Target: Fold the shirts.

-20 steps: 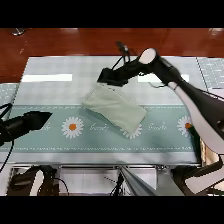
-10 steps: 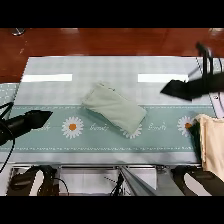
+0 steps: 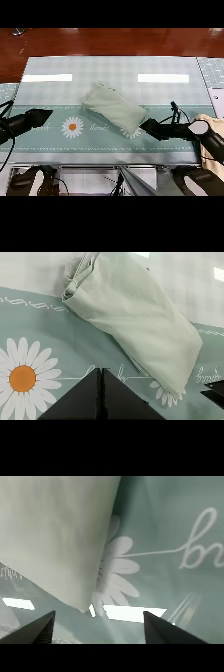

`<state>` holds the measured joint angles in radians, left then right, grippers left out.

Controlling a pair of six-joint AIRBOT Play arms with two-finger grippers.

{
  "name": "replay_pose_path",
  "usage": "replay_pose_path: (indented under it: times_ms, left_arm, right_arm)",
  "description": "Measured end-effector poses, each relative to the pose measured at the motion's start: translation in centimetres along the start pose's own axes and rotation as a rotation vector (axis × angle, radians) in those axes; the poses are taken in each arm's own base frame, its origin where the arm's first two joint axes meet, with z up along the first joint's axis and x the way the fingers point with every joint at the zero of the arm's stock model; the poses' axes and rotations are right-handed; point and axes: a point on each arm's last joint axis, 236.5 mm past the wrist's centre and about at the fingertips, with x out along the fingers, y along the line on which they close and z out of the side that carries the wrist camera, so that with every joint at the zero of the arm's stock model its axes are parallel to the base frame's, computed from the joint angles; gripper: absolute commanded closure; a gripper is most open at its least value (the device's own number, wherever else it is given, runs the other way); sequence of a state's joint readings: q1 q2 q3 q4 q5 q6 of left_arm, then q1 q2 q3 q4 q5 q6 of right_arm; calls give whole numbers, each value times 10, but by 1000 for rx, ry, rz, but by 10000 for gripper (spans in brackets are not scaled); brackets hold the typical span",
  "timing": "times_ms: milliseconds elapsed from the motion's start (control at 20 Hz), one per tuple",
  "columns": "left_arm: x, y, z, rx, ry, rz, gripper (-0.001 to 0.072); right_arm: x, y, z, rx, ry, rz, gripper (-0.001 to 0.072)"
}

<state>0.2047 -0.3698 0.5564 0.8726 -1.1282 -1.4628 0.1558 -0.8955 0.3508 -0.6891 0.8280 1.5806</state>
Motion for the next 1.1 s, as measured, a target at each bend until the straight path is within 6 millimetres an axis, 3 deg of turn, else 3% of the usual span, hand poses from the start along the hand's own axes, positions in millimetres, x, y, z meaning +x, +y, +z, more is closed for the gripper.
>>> replay_pose_path:
  times_ms: [250, 350, 400, 450, 500, 650, 800, 950, 1100]
  left_arm:
    - [8, 4, -1, -29, 30, 0, 683]
    - [10, 6, -3, -40, 41, -2, 683]
    - [12, 6, -3, -44, 44, -2, 683]
    - [13, 7, -5, -48, 49, -2, 683]
    - [14, 8, -6, -52, 54, -2, 683]
    - [16, 9, -8, -60, 63, -3, 683]
    - [16, 8, -9, -67, 65, -10, 683]
    - [17, 7, -9, -69, 66, -14, 683]
    - [17, 7, -9, -69, 65, -17, 683]
  right_arm:
    - [33, 12, 17, 21, 61, 35, 89]
    - [43, 20, 26, 25, 82, 53, 131]
    - [47, 23, 32, 23, 82, 58, 296]
    - [52, 25, 38, 8, 83, 55, 564]
    - [55, 30, 46, -10, 78, 61, 689]
    - [57, 55, 56, -119, 89, 100, 690]
    - [43, 96, 70, -286, 106, 139, 690]
    - [12, 147, 84, -463, 117, 163, 690]
    - [-33, 196, 109, -610, 56, 139, 690]
